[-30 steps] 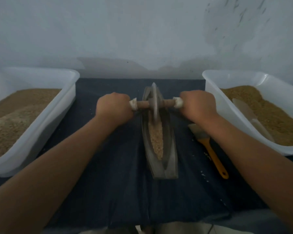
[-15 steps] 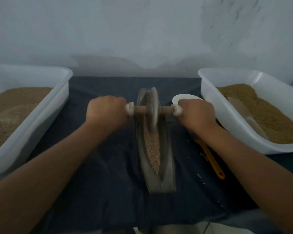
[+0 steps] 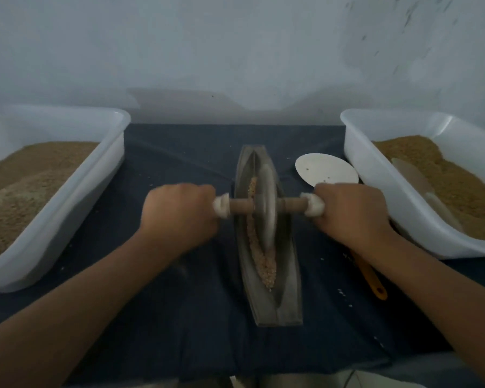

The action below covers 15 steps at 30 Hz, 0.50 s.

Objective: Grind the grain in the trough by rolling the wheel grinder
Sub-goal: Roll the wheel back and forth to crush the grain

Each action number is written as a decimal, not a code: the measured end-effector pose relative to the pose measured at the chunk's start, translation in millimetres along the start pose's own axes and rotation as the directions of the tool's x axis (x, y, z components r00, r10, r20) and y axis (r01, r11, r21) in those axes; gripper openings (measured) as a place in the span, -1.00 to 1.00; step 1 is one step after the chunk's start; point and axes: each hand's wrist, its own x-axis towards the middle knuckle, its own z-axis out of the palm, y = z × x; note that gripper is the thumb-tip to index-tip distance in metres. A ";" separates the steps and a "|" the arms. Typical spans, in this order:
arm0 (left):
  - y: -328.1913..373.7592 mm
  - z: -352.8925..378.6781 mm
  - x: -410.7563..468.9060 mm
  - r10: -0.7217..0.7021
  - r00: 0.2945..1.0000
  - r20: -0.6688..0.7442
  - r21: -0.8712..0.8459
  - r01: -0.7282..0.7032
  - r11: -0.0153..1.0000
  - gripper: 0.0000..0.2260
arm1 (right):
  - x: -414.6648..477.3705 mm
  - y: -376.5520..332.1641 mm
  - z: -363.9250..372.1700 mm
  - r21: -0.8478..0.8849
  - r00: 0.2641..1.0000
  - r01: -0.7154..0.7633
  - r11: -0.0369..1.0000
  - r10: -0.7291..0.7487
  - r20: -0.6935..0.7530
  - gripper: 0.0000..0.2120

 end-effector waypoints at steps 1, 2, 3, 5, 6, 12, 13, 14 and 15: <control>-1.9 4.1 20.6 -0.046 0.998 0.033 -0.014 0.046 0.999 -0.66 | 19.0 -1.6 7.0 -0.005 0.999 -0.021 1.000 0.021 -0.035 -0.55; -4.1 6.5 39.8 -0.076 0.995 0.060 -0.022 0.078 0.997 -0.68 | 38.3 -1.5 11.9 0.010 0.998 -0.044 0.999 0.045 -0.036 -0.55; -5.2 7.4 55.8 -0.094 0.992 0.081 -0.022 0.096 0.995 -0.71 | 55.4 -0.1 16.6 0.010 0.997 -0.076 0.997 0.076 0.006 -0.59; -3.8 5.0 71.3 -0.108 0.989 0.104 -0.027 0.112 0.993 -0.73 | 72.1 0.5 18.0 -0.037 0.987 -0.116 0.993 0.119 0.106 -0.70; -1.9 3.1 69.4 -0.108 0.987 0.116 -0.032 0.112 0.993 -0.74 | 71.9 0.2 14.9 -0.039 0.984 -0.116 0.992 0.120 0.131 -0.69; -3.4 -4.0 -31.6 0.015 0.999 -0.031 -0.065 -0.017 0.998 -0.64 | -15.0 -2.3 -21.7 -0.031 0.997 0.080 0.996 -0.080 0.006 -0.73; -3.0 -5.7 -42.9 0.037 0.998 -0.054 -0.081 -0.042 0.996 -0.62 | -26.3 0.4 -25.4 -0.022 0.995 0.096 0.995 -0.095 0.031 -0.75; -2.7 -4.7 -47.5 0.042 0.998 -0.054 -0.094 -0.047 0.995 -0.61 | -29.7 1.7 -25.3 -0.006 0.995 0.092 0.996 -0.092 0.029 -0.75; -2.6 -2.4 -44.7 0.037 0.998 -0.052 -0.100 -0.042 0.994 -0.59 | -25.5 2.0 -22.3 -0.001 0.996 0.090 0.996 -0.090 0.011 -0.72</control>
